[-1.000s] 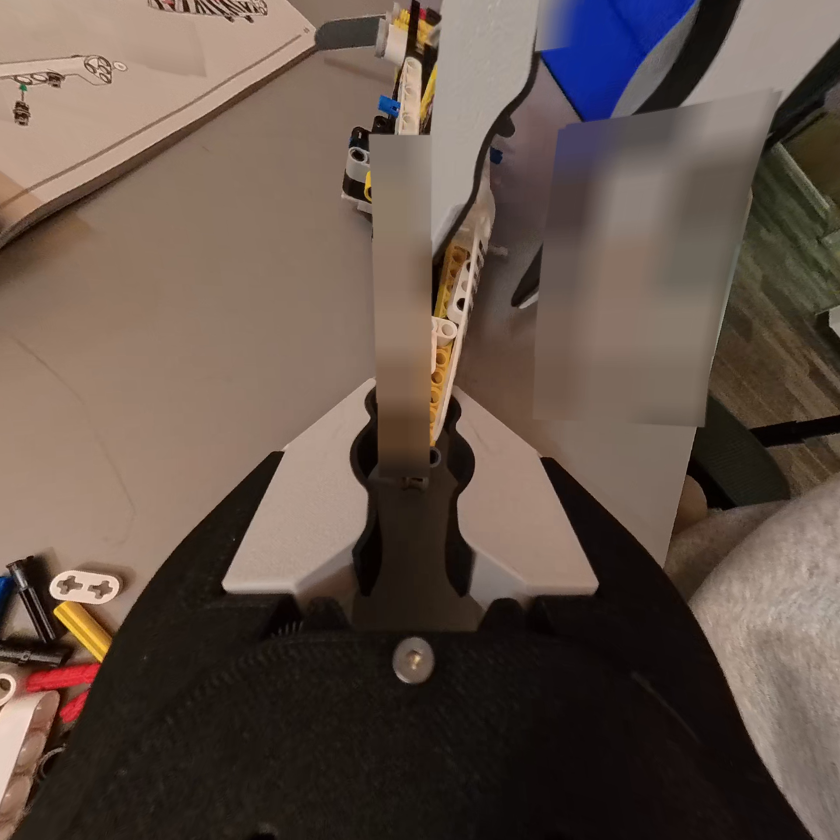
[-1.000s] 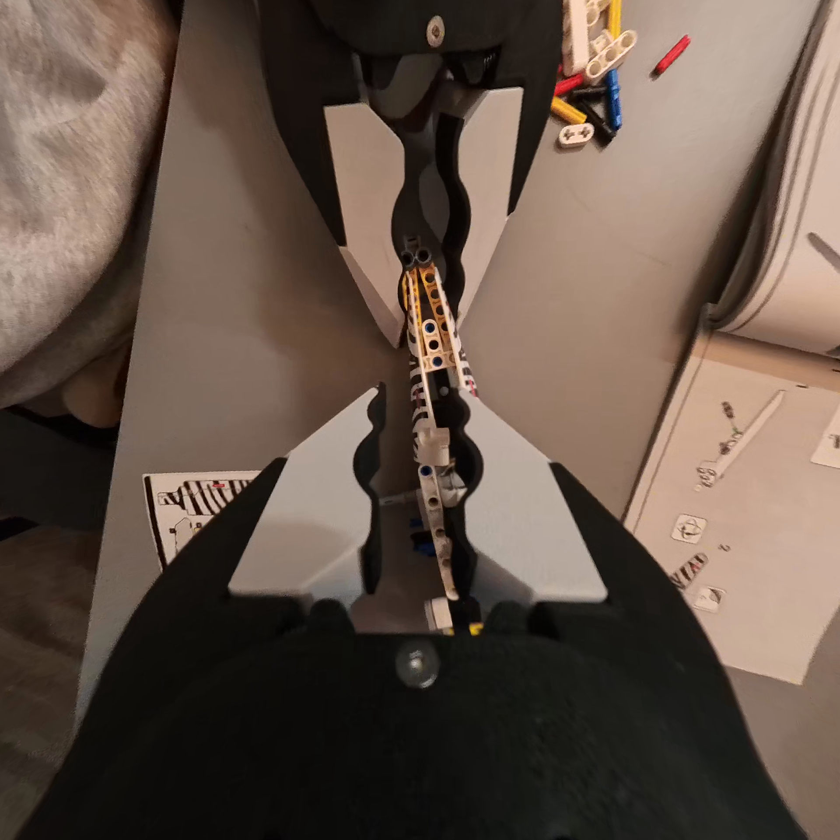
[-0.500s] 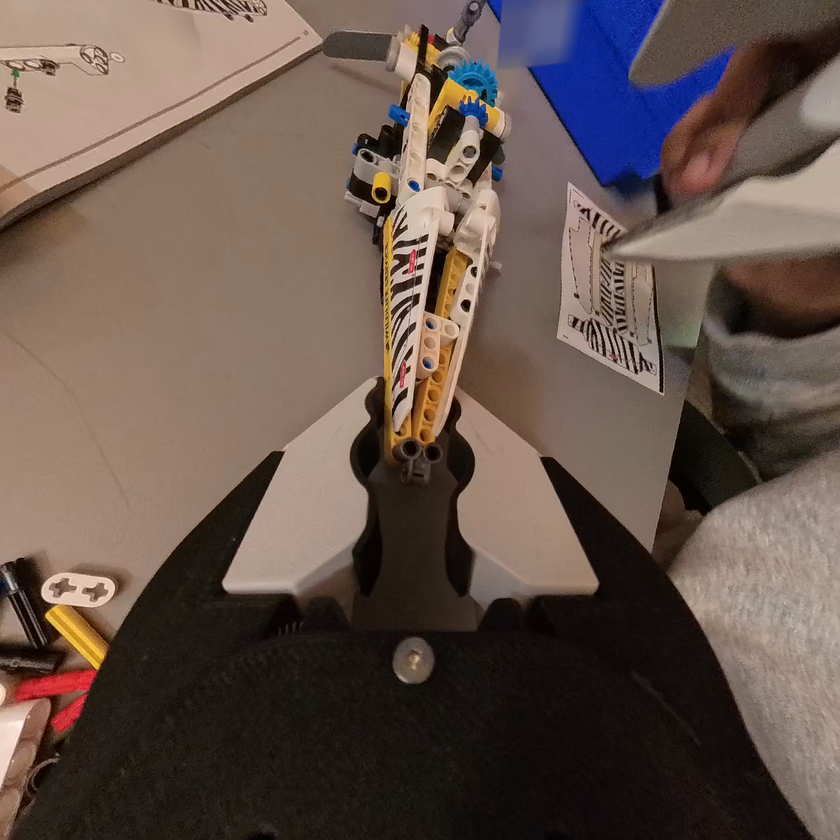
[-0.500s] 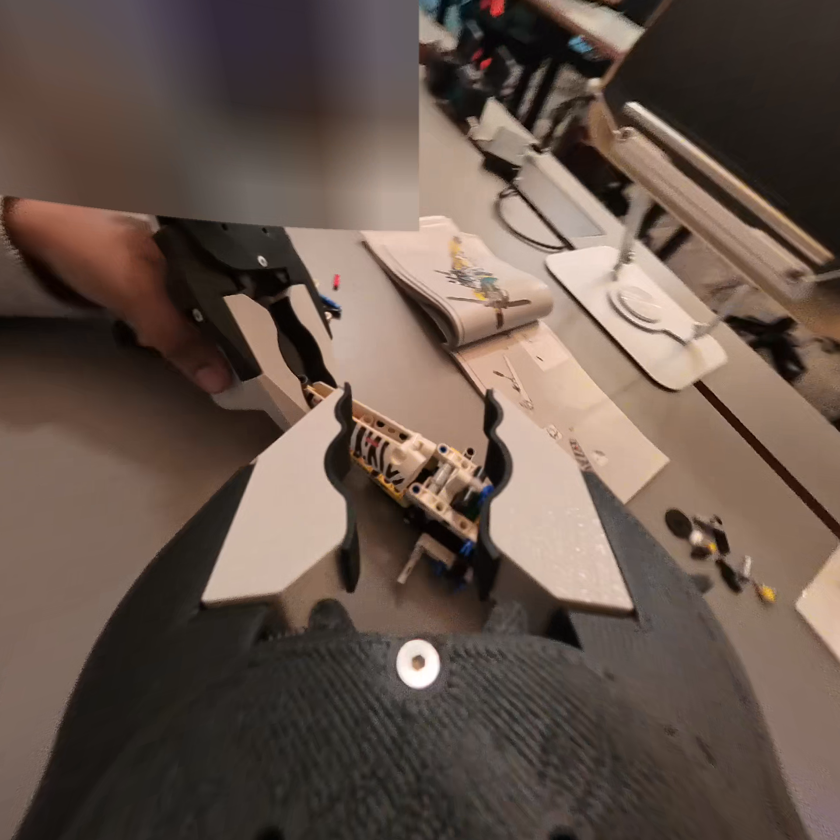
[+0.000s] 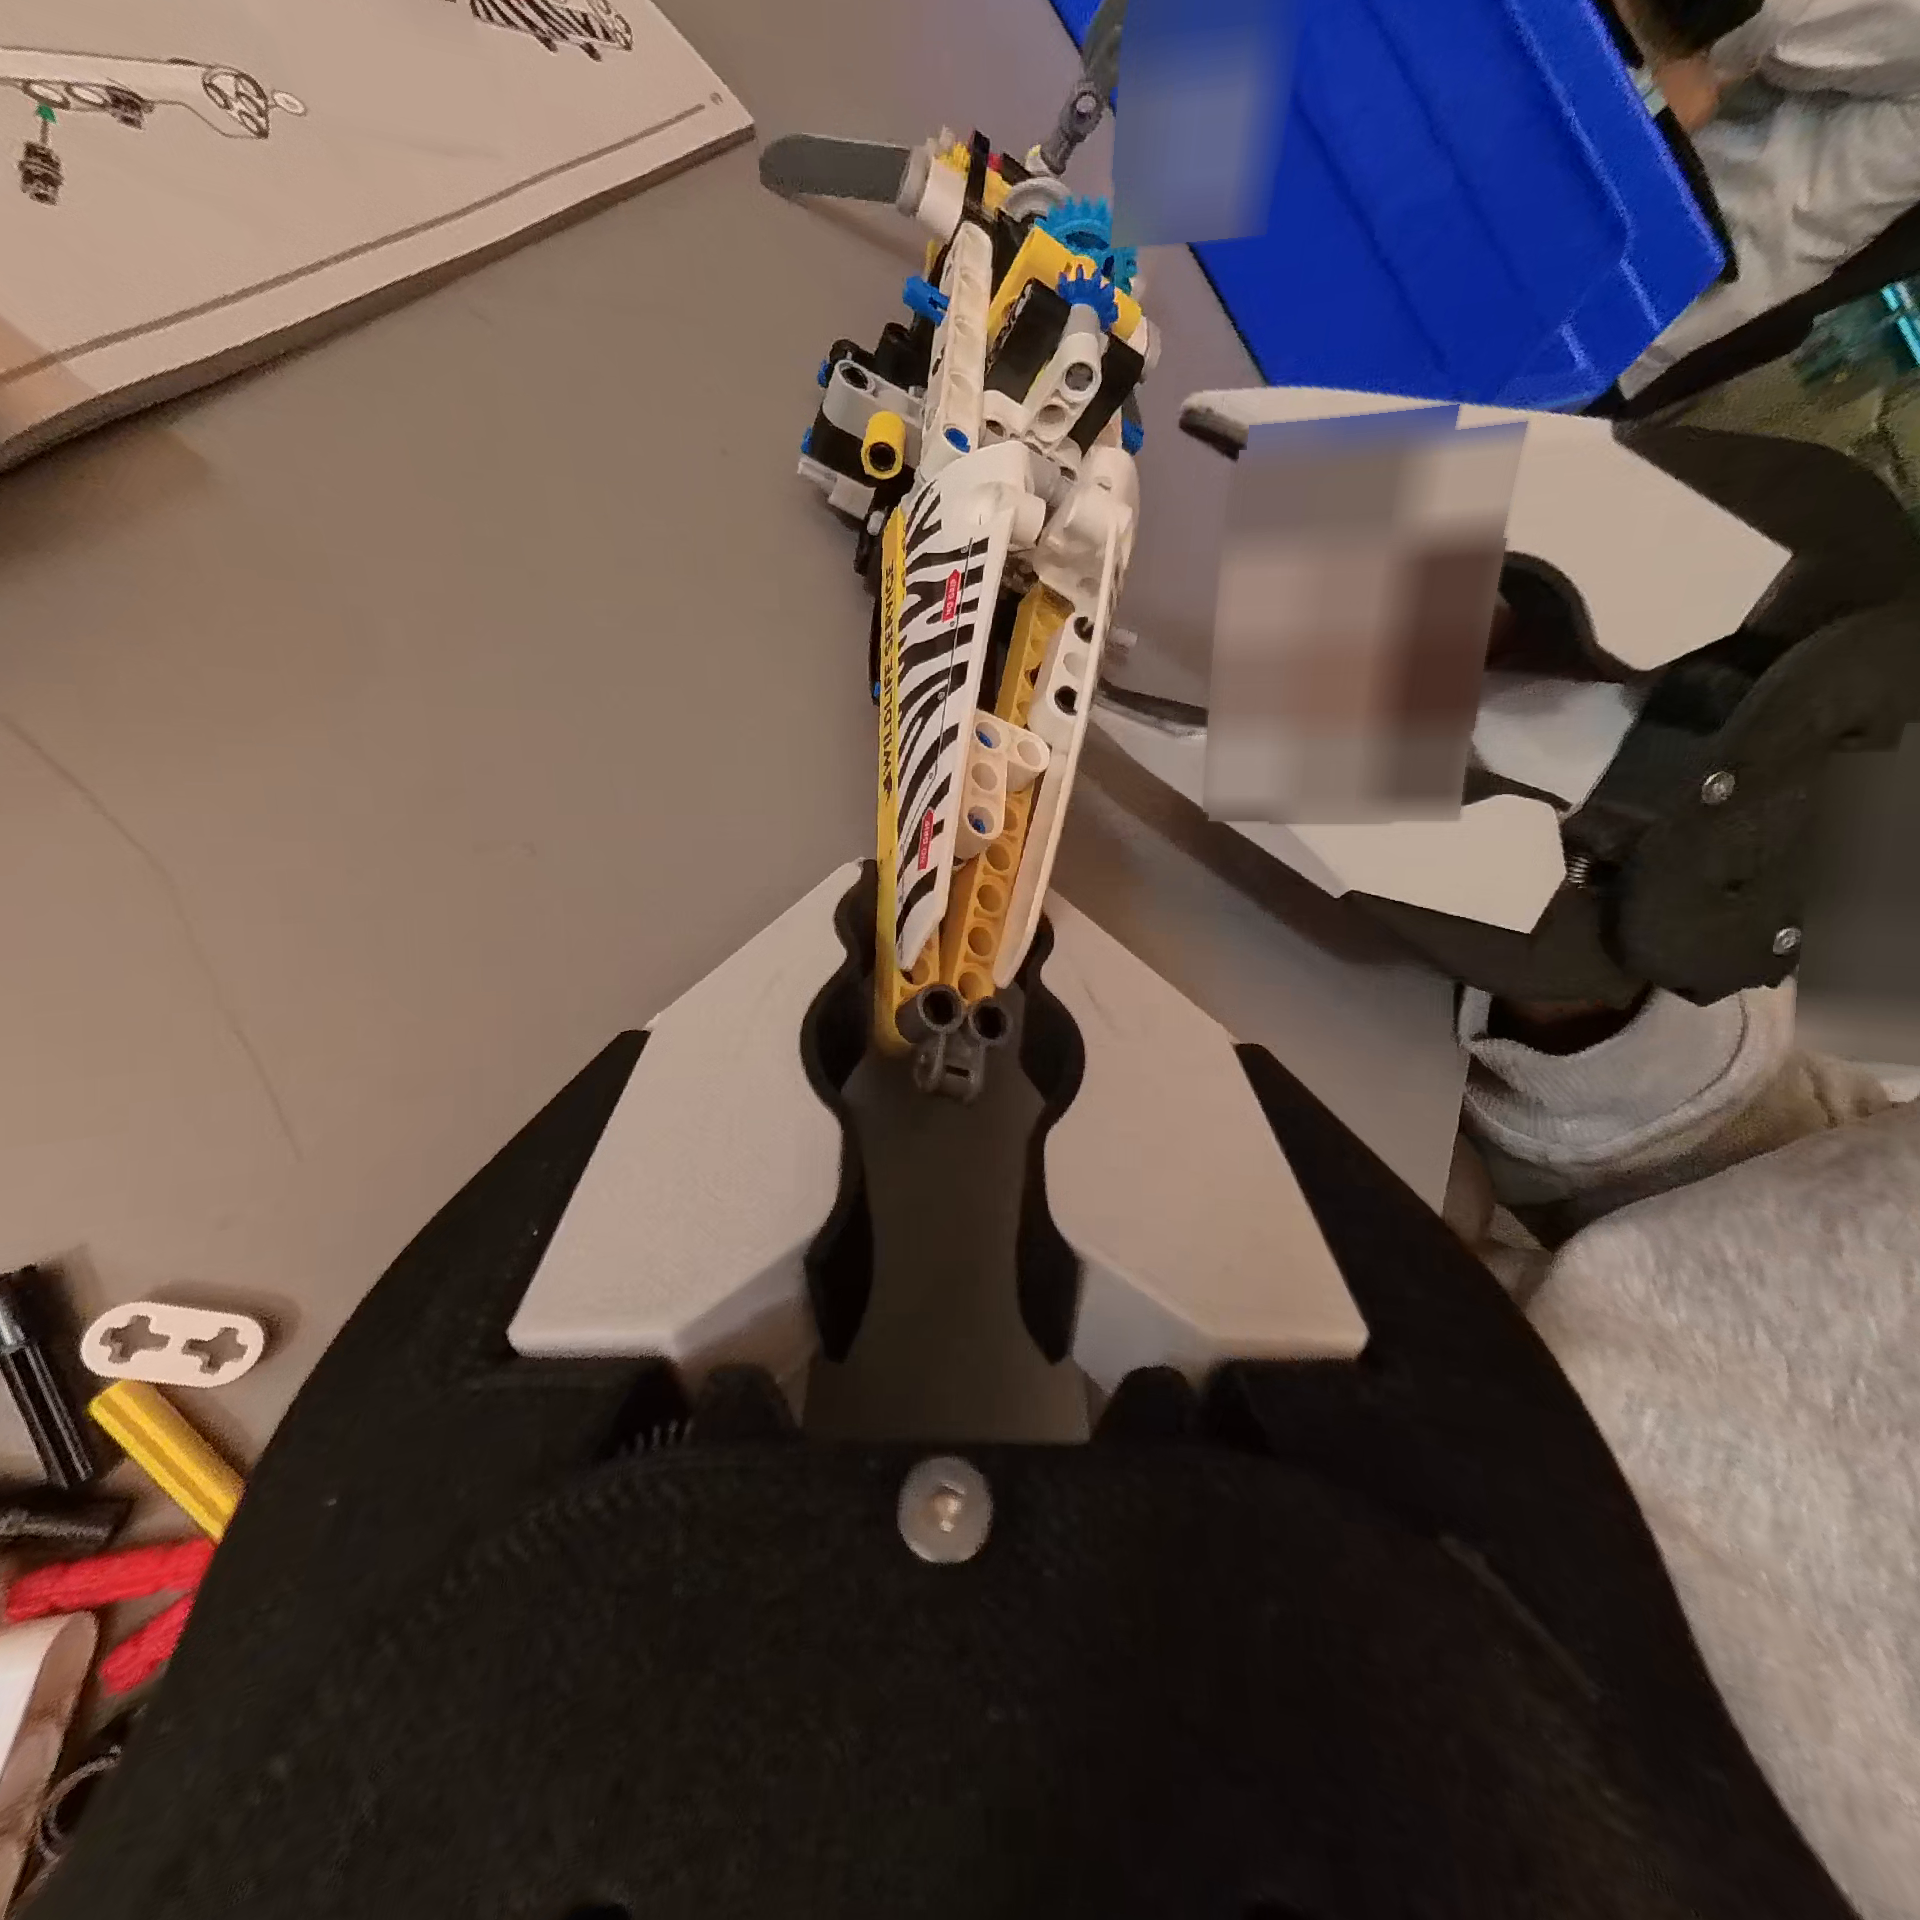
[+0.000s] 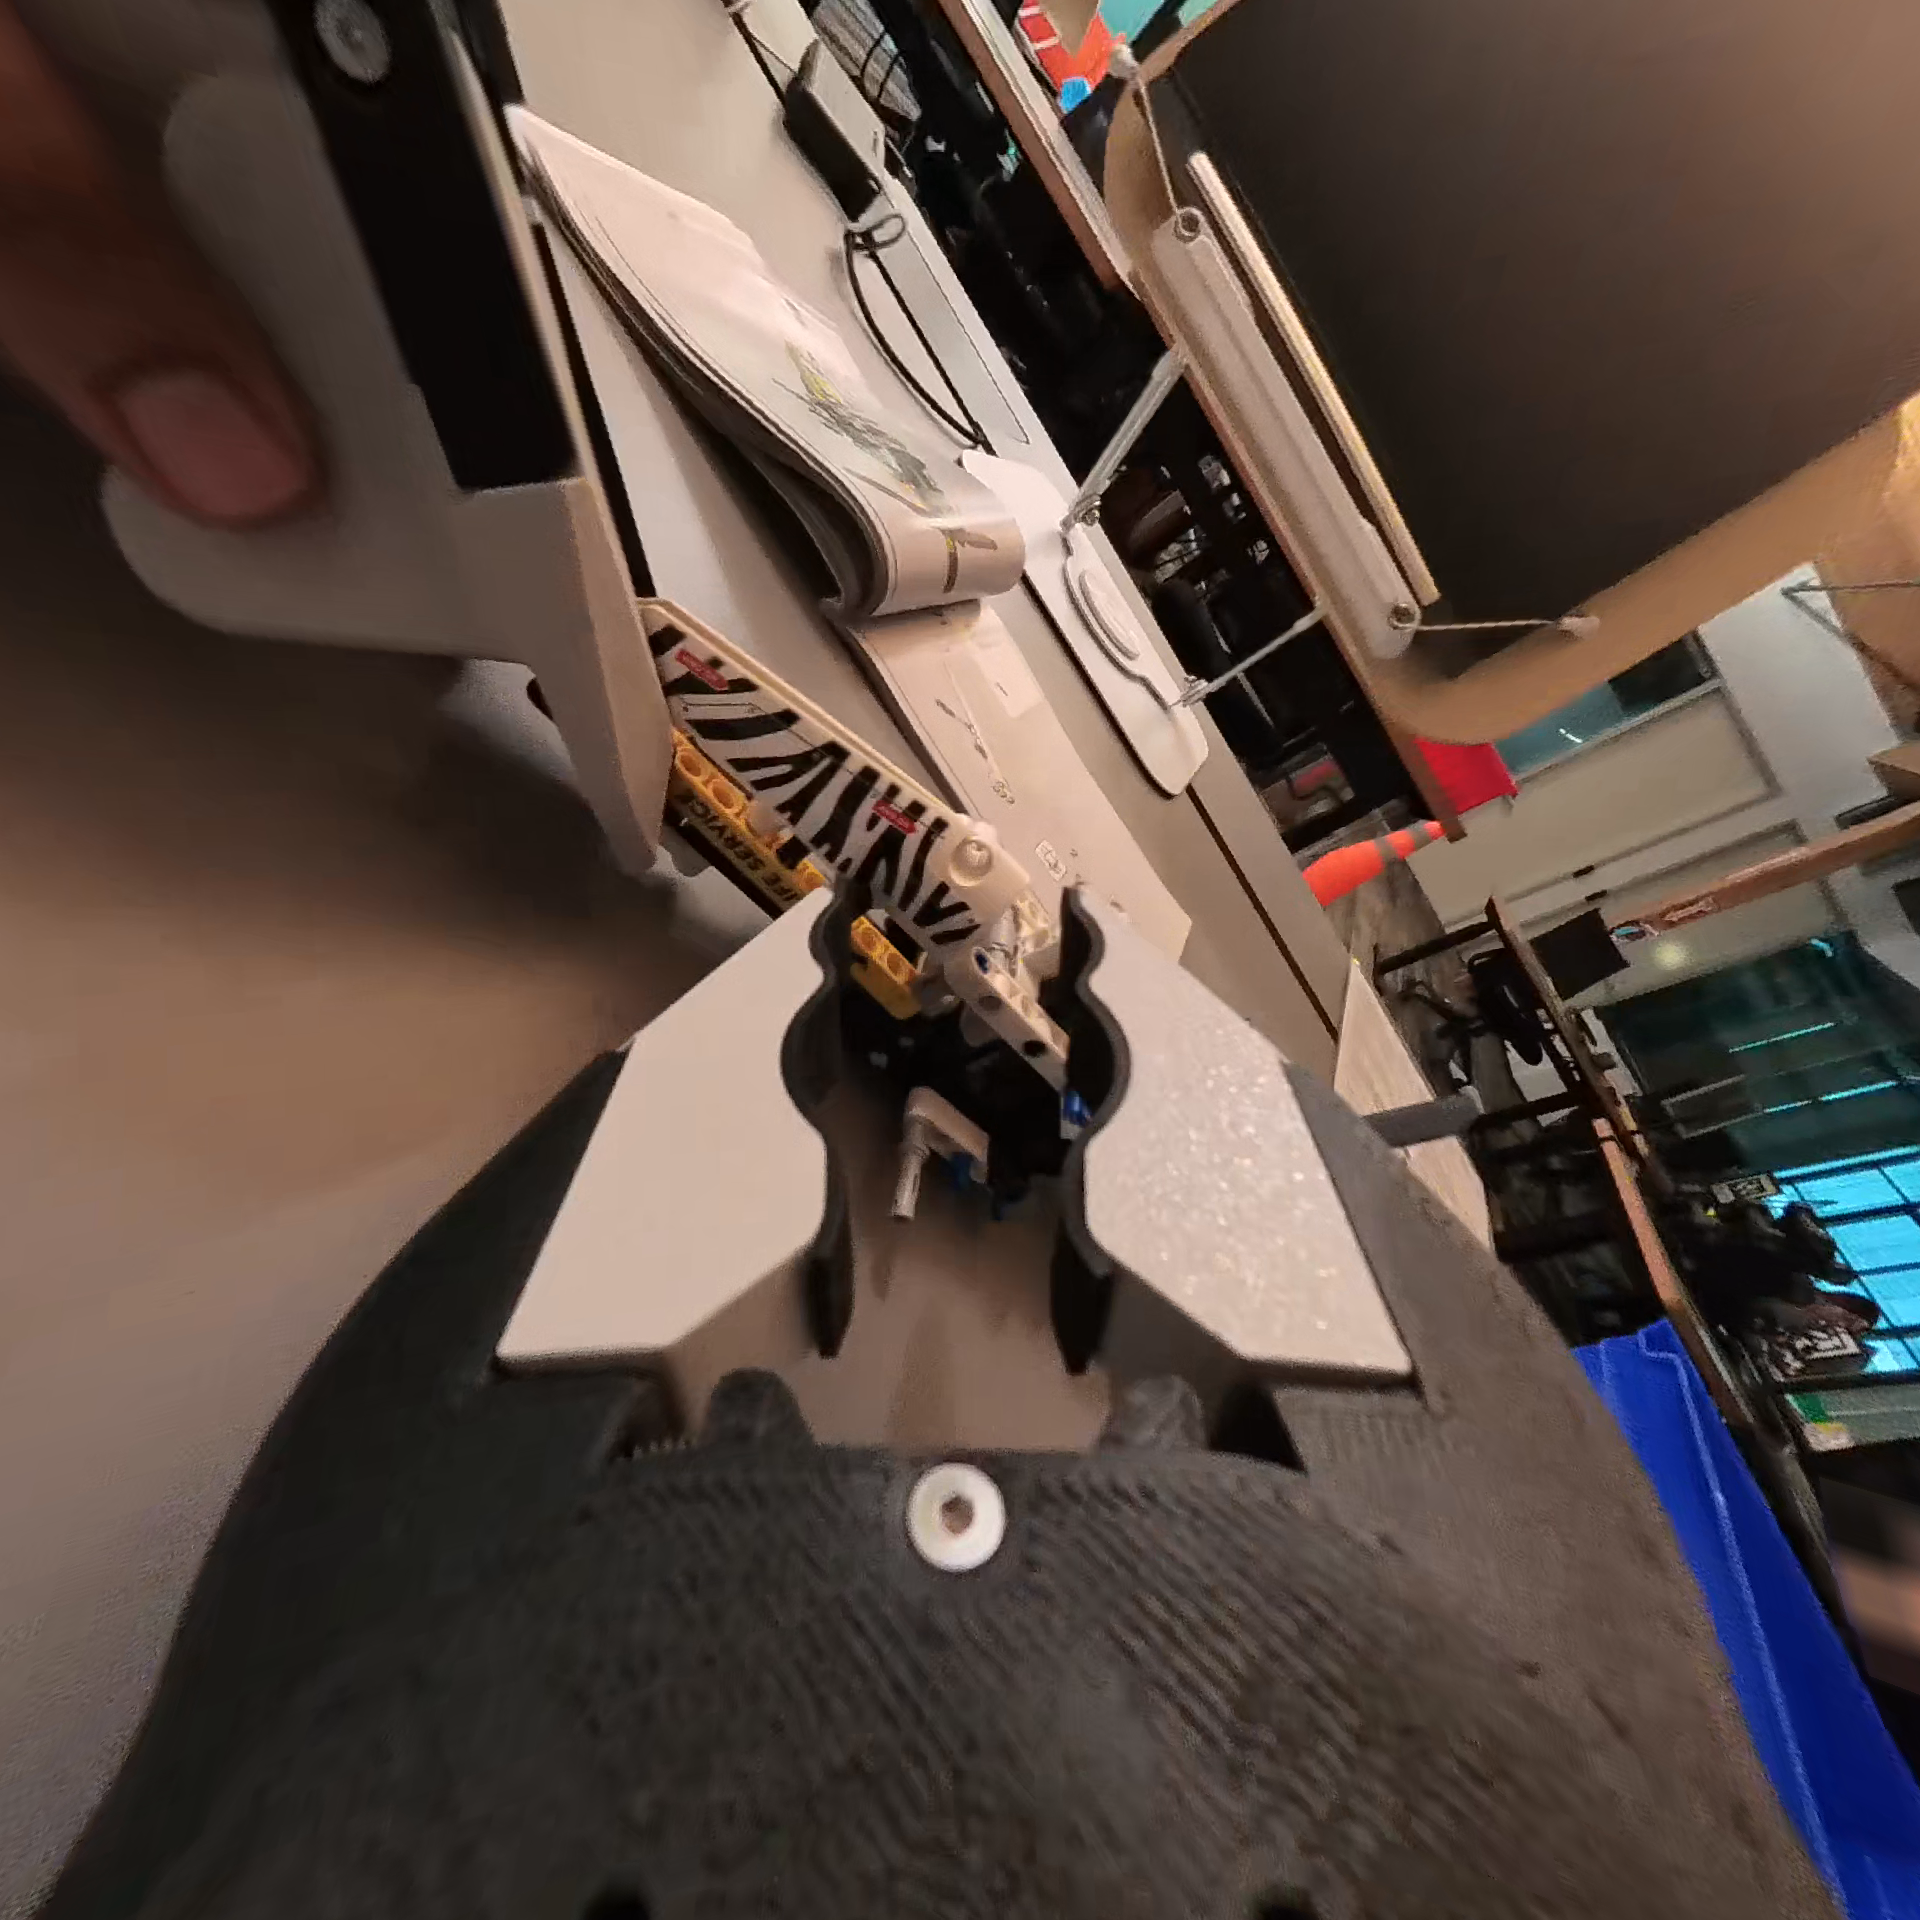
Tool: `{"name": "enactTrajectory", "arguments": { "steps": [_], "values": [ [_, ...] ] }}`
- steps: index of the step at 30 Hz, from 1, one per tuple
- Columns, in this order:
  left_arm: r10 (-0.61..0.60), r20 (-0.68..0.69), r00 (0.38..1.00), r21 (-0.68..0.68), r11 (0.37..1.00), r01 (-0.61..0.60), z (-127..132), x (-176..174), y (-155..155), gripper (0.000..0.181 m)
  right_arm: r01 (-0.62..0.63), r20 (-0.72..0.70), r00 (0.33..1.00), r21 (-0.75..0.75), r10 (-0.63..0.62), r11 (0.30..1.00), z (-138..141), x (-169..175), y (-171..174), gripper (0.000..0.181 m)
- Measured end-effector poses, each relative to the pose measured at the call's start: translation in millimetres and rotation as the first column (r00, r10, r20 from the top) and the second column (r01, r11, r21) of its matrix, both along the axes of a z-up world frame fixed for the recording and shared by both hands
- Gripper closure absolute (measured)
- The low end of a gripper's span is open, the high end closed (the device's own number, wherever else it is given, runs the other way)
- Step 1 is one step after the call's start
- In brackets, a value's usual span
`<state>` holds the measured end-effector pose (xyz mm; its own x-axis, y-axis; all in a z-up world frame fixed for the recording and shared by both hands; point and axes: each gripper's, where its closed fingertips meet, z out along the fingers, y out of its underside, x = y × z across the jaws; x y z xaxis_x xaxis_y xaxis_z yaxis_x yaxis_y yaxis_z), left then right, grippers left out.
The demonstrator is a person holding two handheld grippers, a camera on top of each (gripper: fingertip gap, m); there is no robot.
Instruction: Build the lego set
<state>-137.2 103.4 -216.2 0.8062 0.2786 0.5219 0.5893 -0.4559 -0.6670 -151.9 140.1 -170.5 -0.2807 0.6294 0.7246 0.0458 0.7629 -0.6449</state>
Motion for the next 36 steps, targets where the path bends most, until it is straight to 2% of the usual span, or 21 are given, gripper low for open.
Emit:
{"name": "enactTrajectory", "arguments": {
  "steps": [2,5,9,11,13,15,20,22,25,27,30,33,36],
  "values": [
    [0.002,0.002,1.0,0.002,1.0,-0.002,0.1,-0.2,-0.1,0.158,-0.002,-0.01,1.0,-0.008,0.002,1.0,2.9,1.0,0.6,0.14],
    [0.003,-0.01,1.0,-0.007,1.0,-0.003,-0.5,-0.3,0.0,0.158,-0.067,0.012,0.998,0.017,0.067,0.998,1.9,4.4,-8.4,0.132],
    [0.006,-0.008,1.0,-0.006,1.0,-0.006,-0.4,-0.7,-0.1,0.158,-0.114,0.015,0.993,0.274,0.114,0.955,3.0,5.7,-11.4,0.137],
    [0.006,-0.01,1.0,-0.006,1.0,-0.006,-0.4,-0.7,-0.1,0.158,-0.159,0.026,0.987,0.332,0.16,0.93,4.7,7.3,-18.6,0.139],
    [0.006,-0.013,1.0,-0.007,1.0,-0.006,-0.3,-0.7,-0.1,0.158,-0.208,0.047,0.978,0.351,0.205,0.913,6.2,9.6,-26.8,0.143],
    [0.007,-0.014,1.0,-0.008,1.0,-0.007,-0.4,-0.7,-0.1,0.159,-0.253,0.077,0.967,0.334,0.241,0.908,9.4,11.2,-32.1,0.158],
    [0.005,-0.01,1.0,-0.006,1.0,-0.005,-0.3,-0.6,0.0,0.159,-0.413,0.235,0.904,0.265,0.357,0.871,21.6,8.8,-31.9,0.171],
    [0.006,-0.019,1.0,-0.007,1.0,-0.006,0.0,-0.6,-0.1,0.159,-0.509,0.334,0.843,0.236,0.423,0.828,23.1,5.6,-32.1,0.174],
    [0.01,-0.042,0.999,-0.011,1.0,-0.011,0.7,-1.0,-0.4,0.159,-0.651,0.497,0.681,0.076,0.538,0.755,23.0,7.8,-36.9,0.18],
    [0.017,-0.055,0.998,-0.012,1.0,-0.018,1.2,-1.9,-0.9,0.16,-0.688,0.601,0.574,-0.014,0.556,0.725,21.6,8.9,-33.7,0.181],
    [0.022,-0.063,0.998,-0.009,1.0,-0.023,2.1,-2.4,-1.2,0.16,-0.705,0.714,0.454,-0.077,0.532,0.705,20.2,8.0,-28.6,0.181],
    [0.023,-0.069,0.997,-0.009,1.0,-0.024,2.4,-2.5,-1.3,0.16,-0.72,0.792,0.371,-0.084,0.484,0.688,12.8,10.4,-28.3,0.177],
    [0.025,-0.077,0.997,-0.008,1.0,-0.026,3.0,-2.7,-1.5,0.159,-0.736,0.85,0.338,-0.029,0.403,0.677,-2.5,11.9,-24.1,0.171]
  ]
}}
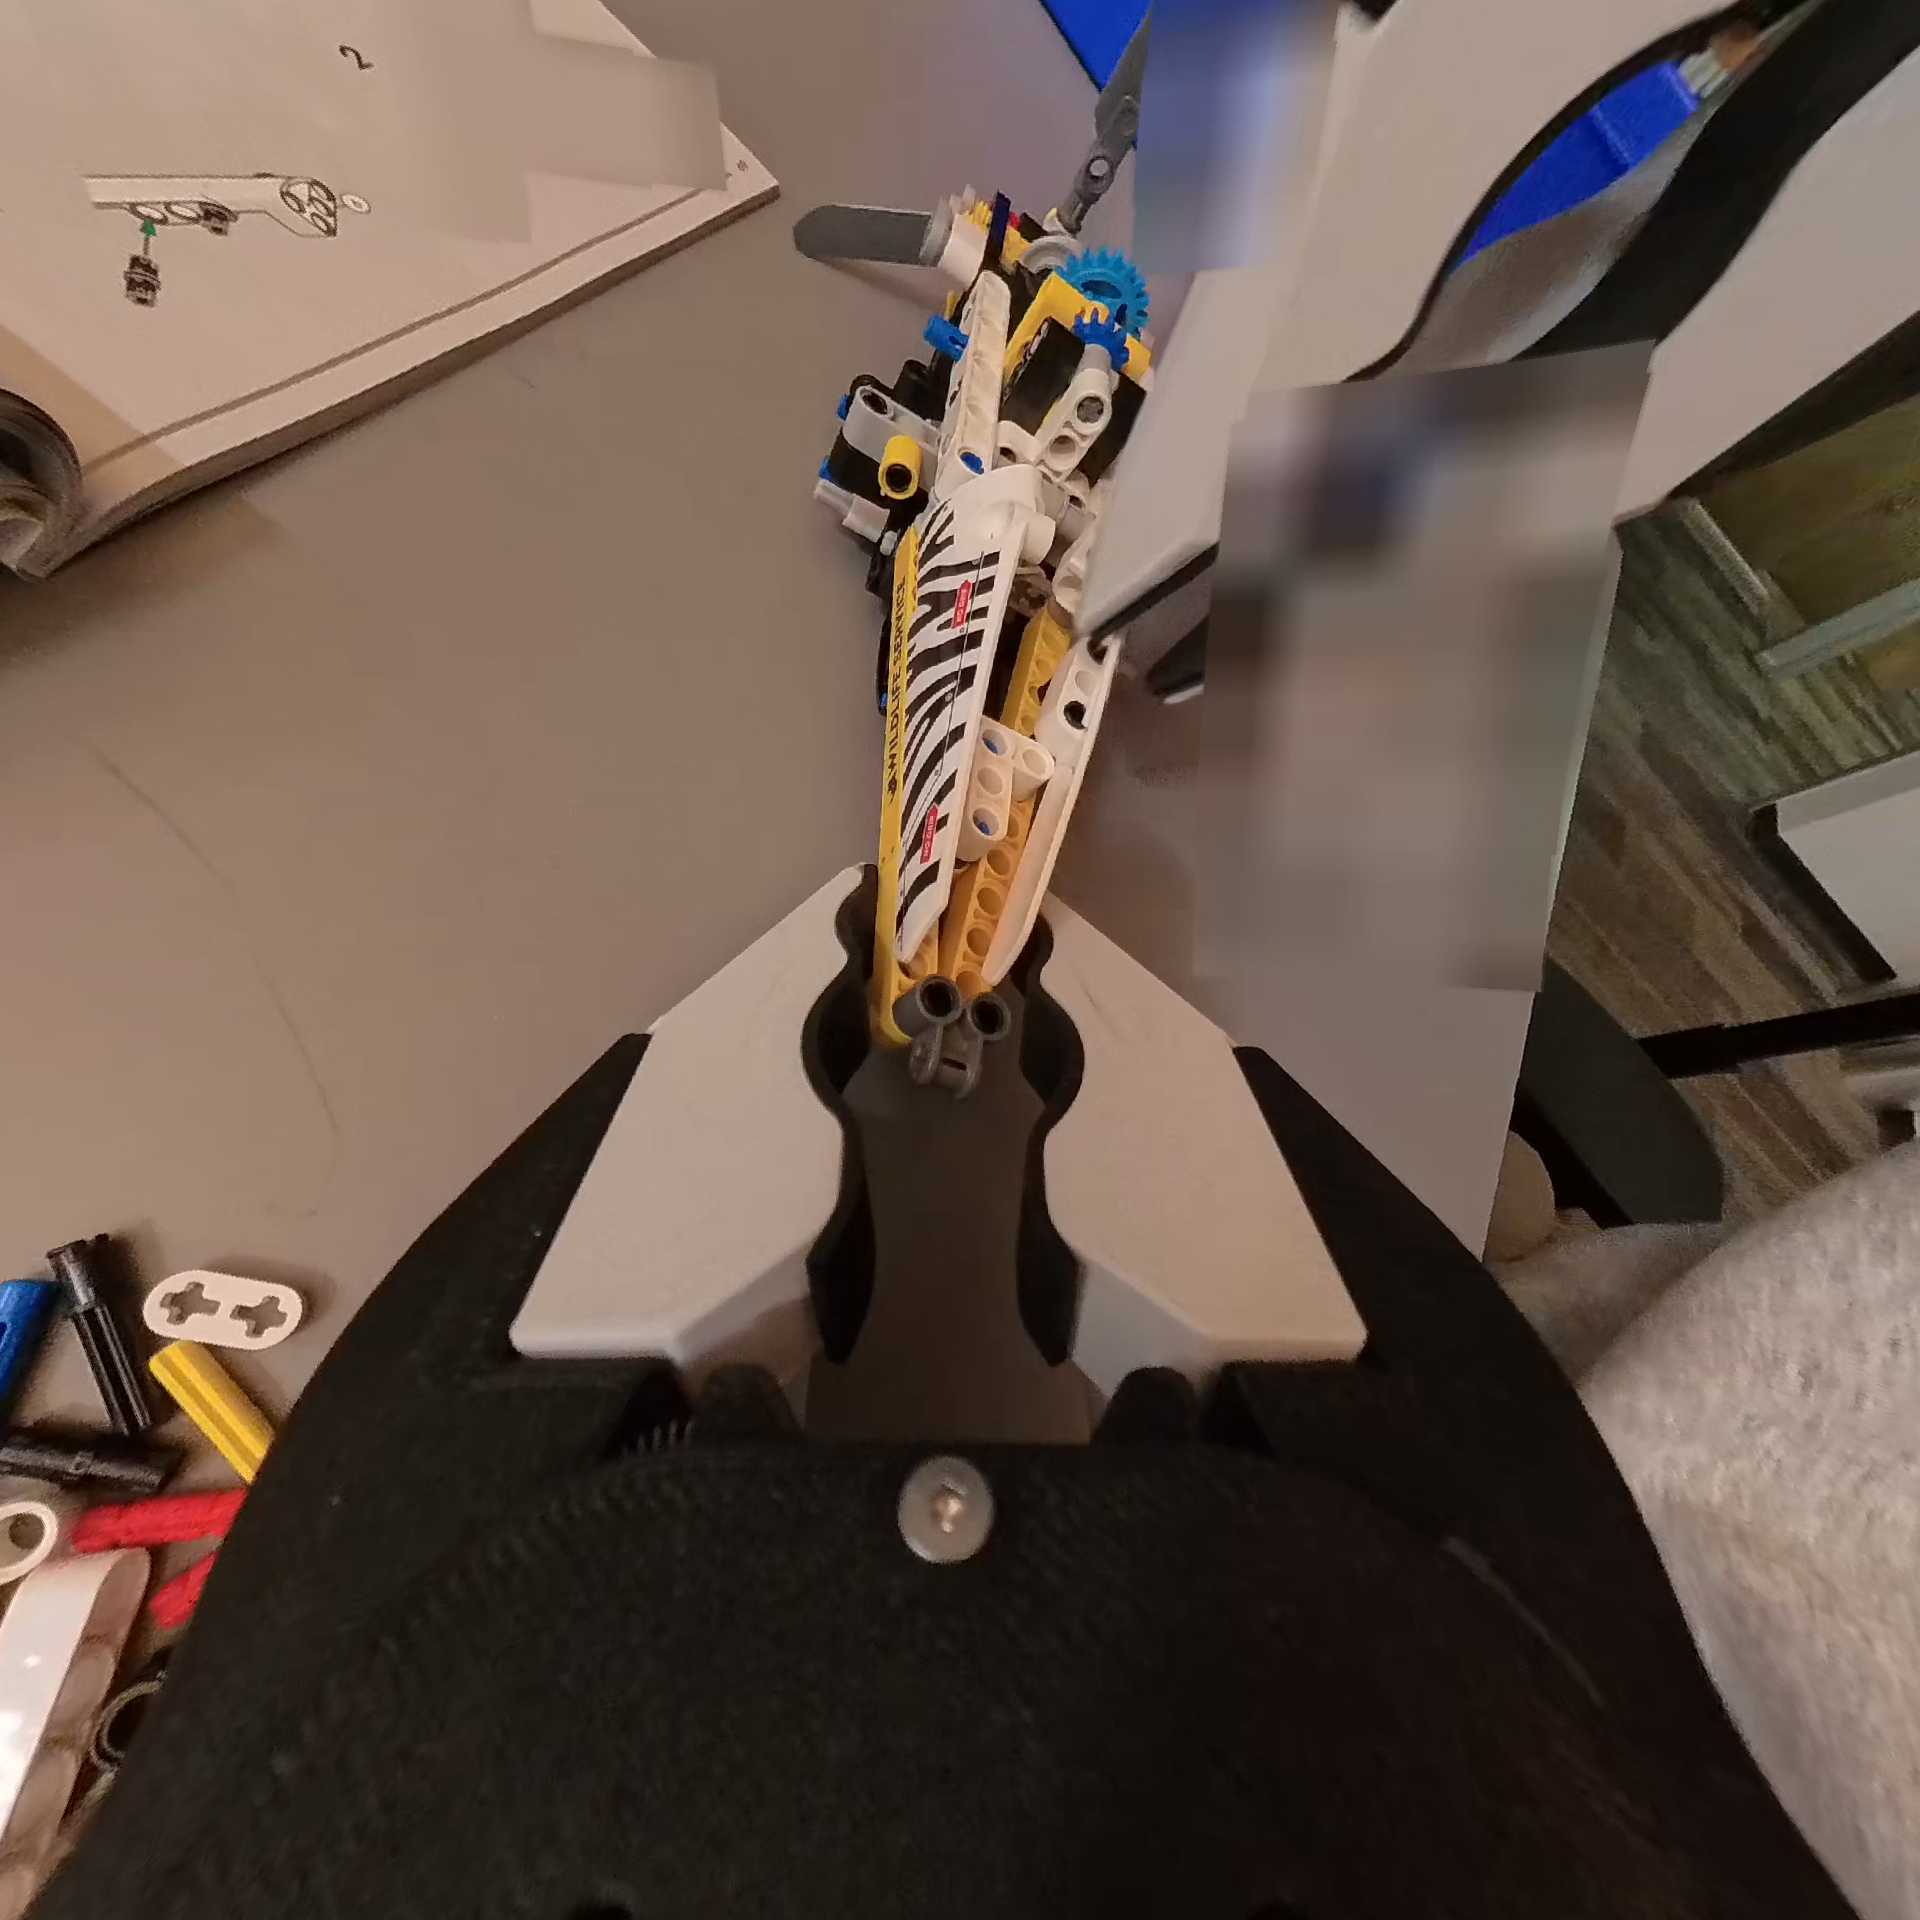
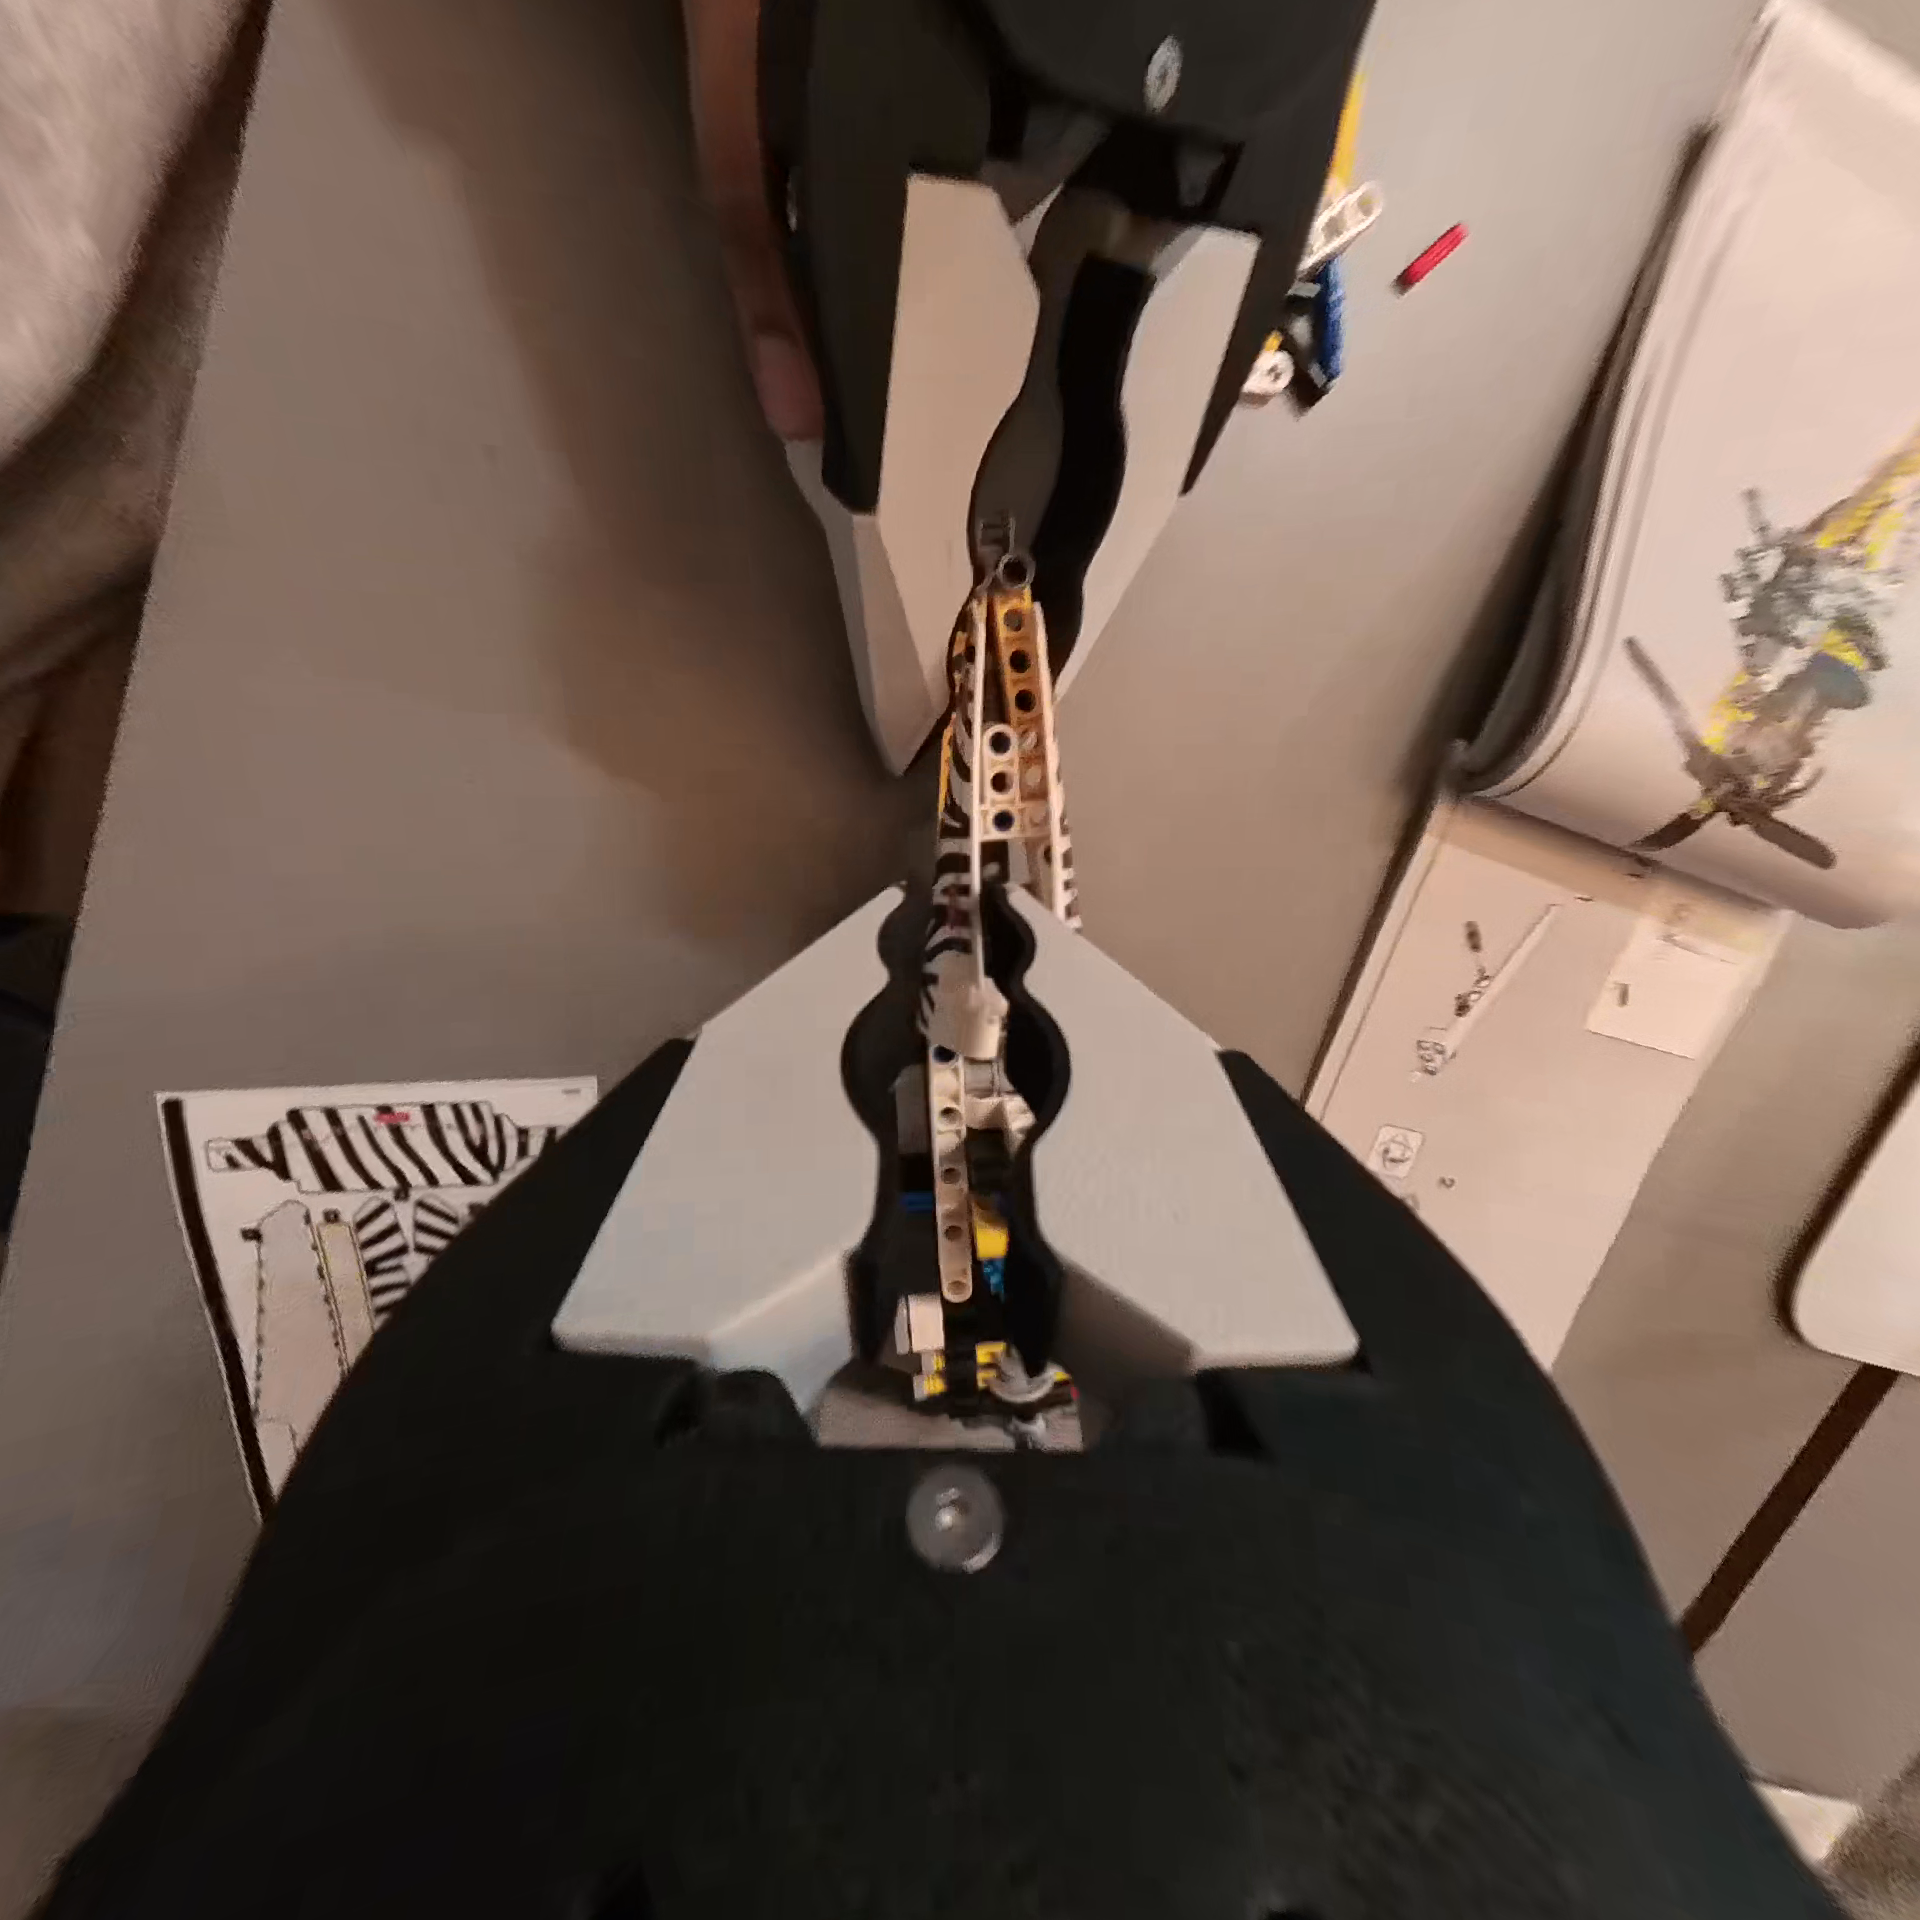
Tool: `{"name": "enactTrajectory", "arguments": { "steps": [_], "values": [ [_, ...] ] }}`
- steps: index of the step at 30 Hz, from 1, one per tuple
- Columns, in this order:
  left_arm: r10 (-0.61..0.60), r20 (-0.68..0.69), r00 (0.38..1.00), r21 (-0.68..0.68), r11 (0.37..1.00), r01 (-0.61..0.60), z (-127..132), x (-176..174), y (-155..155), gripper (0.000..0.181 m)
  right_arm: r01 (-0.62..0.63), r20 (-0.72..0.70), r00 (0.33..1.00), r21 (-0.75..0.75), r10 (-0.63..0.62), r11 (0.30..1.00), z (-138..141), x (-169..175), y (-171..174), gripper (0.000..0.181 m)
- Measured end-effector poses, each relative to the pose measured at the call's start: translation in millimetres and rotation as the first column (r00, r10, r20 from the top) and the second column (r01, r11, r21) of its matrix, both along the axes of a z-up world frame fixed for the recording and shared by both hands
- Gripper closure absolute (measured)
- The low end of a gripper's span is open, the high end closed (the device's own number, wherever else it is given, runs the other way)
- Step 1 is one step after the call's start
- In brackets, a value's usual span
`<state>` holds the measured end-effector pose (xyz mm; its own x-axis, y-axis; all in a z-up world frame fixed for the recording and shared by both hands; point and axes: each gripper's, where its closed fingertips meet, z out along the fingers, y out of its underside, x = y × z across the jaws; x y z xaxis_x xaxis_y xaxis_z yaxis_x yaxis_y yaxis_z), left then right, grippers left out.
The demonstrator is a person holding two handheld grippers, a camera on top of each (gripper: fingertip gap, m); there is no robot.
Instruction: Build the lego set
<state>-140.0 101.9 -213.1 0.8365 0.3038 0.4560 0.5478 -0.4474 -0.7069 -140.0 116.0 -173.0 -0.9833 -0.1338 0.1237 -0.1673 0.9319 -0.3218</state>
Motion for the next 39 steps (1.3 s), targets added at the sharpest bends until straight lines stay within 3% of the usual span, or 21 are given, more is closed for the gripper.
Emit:
{"name": "enactTrajectory", "arguments": {
  "steps": [4,9,12,18,24,39],
  "values": [
    [0.009,-0.002,1.0,-0.004,1.0,-0.009,-0.5,-1.1,-0.5,0.159,-0.005,0.046,0.999,0.064,0.002,0.998,-7.5,5.2,2.2,0.18],
    [0.013,0.004,1.0,0.005,1.0,-0.013,0.6,-1.8,-0.9,0.159,0.025,0.074,0.997,0.013,-0.026,1.0,8.3,0.1,7.2,0.181],
    [0.009,0.004,1.0,0.006,1.0,-0.009,0.8,-1.3,-0.6,0.159,0.066,0.188,0.981,-0.055,-0.054,0.996,16.3,1.7,7.3,0.181],
    [0.018,0.044,0.999,0.031,0.999,-0.019,2.1,-4.5,-3.6,0.159,0.157,0.484,0.871,-0.129,-0.076,0.979,15.7,-3.0,2.5,0.181],
    [0.009,0.113,0.994,0.05,0.999,-0.015,1.1,-5.4,-6.1,0.16,0.139,0.64,0.766,-0.073,-0.061,0.988,7.3,1.0,-3.4,0.181],
    [0.011,0.146,0.989,0.061,0.998,-0.02,0.8,-6.6,-6.9,0.159,0.016,0.519,0.854,0.03,-0.029,0.999,-4.2,-4.4,-2.6,0.181]
  ]
}}
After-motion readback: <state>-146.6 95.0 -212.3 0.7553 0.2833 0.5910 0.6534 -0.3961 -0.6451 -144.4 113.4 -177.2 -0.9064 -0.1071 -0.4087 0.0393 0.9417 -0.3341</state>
